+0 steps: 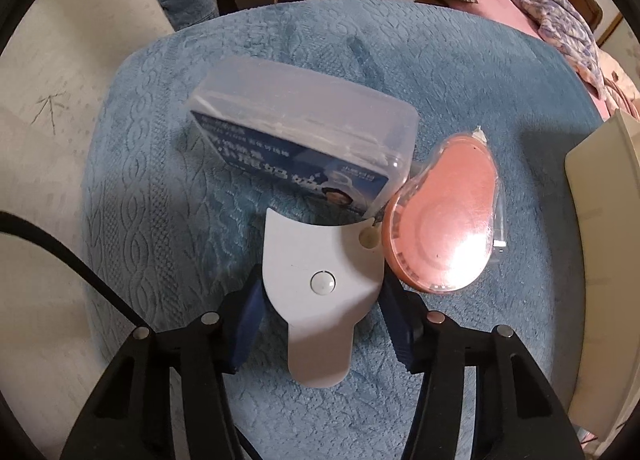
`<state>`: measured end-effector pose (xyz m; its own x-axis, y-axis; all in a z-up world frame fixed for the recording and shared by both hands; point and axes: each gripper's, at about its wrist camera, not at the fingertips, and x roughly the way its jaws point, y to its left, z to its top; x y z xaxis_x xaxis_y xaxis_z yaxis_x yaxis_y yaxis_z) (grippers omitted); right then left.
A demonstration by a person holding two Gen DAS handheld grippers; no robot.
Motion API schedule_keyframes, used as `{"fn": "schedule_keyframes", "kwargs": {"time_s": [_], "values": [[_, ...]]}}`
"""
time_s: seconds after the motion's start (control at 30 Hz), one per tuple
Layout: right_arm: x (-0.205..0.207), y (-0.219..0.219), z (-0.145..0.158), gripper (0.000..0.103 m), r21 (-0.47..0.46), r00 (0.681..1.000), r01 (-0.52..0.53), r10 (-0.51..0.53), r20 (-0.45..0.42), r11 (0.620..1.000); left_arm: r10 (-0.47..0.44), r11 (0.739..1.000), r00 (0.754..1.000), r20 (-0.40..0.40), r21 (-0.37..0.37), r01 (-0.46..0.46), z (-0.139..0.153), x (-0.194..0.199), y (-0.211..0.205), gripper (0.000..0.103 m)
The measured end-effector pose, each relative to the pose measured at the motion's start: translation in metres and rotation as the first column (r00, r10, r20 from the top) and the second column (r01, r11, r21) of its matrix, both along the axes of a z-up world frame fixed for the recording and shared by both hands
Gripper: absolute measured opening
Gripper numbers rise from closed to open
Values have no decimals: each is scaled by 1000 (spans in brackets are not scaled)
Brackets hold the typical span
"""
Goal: Organize rigid objects
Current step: 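Carry the white holder into the tray and open the left gripper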
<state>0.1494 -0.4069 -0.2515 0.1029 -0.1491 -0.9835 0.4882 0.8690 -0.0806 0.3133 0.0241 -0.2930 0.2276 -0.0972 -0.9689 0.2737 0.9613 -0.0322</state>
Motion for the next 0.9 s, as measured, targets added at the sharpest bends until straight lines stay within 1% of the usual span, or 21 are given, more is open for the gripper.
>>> {"fn": "schedule_keyframes", "kwargs": {"time_s": [0.13, 0.37, 0.63, 0.73, 0.8, 0.9], "values": [[0, 0, 0, 17, 5, 1000, -9, 9, -2, 1000, 31, 1000, 1000, -3, 0, -31, -2, -12, 6, 58], [-1, 0, 0, 17, 29, 999, -41, 40, 4, 999, 58, 998, 998, -14, 39, -57, -1, -54, 3, 58], [-1, 0, 0, 17, 78, 991, -131, 129, 22, 988, 125, 990, 992, -28, 67, -123, 8, -102, -10, 58], [-1, 0, 0, 17, 99, 986, -167, 165, 31, 981, 164, 985, 986, -25, 58, -162, 15, -121, -17, 58], [-1, -1, 0, 17, 113, 983, -185, 182, 36, 976, 190, 981, 982, -17, 39, -189, 23, -136, -24, 58], [0, -1, 0, 17, 131, 972, -237, 234, 38, 963, 226, 974, 974, 2, 10, -226, 37, -152, -32, 58]]}}
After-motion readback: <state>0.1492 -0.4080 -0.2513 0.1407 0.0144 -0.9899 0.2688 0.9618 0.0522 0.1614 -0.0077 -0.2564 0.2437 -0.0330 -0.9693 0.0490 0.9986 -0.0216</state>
